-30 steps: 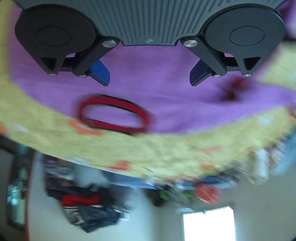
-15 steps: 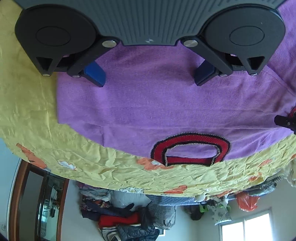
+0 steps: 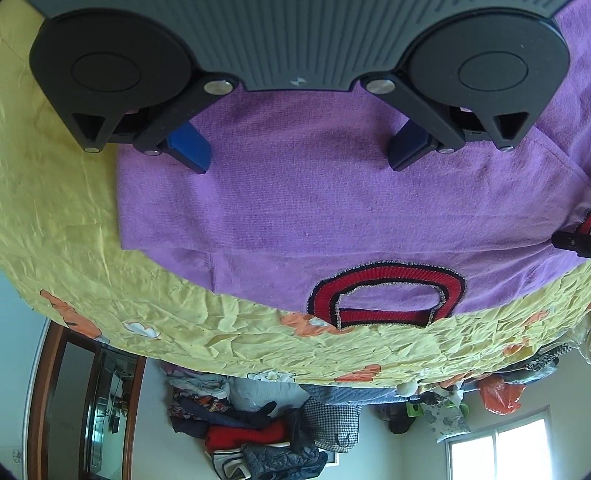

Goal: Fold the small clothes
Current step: 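Grasp the other sleeve's red cuff with the left gripper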

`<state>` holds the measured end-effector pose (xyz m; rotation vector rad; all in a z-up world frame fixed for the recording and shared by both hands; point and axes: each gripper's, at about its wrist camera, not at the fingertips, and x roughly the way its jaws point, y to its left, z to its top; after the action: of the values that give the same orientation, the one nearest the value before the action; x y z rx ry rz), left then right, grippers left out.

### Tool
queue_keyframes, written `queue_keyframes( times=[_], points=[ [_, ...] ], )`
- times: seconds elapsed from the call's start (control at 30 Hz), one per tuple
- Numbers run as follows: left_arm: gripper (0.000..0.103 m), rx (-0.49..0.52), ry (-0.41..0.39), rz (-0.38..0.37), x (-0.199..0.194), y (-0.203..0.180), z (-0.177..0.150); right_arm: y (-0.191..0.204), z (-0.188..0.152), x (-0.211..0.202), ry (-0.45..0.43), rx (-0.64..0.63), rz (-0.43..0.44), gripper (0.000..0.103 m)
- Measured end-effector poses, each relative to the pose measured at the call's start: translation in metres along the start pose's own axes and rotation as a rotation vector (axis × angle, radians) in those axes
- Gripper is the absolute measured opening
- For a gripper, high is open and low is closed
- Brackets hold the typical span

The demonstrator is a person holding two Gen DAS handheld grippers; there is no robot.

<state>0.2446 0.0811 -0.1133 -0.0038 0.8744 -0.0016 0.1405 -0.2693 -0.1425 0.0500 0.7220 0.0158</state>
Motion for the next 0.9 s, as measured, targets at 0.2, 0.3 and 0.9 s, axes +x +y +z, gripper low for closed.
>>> queue_keyframes(
  times=[0.2, 0.3, 0.9],
  points=[
    [0.103, -0.017, 0.019, -0.055, -0.026, 0.007, -0.002, 0.0, 0.0, 0.0, 0.001, 0.001, 0.0, 0.103],
    [0.103, 0.003, 0.002, -0.1, -0.038, -0.004, -0.005, 0.001, 0.0, 0.0, -0.001, 0.003, -0.007, 0.103],
    [0.103, 0.025, -0.027, 0.007, -0.006, -0.025, -0.009, 0.002, 0.0, 0.0, -0.001, 0.004, -0.008, 0.103]
  ],
)
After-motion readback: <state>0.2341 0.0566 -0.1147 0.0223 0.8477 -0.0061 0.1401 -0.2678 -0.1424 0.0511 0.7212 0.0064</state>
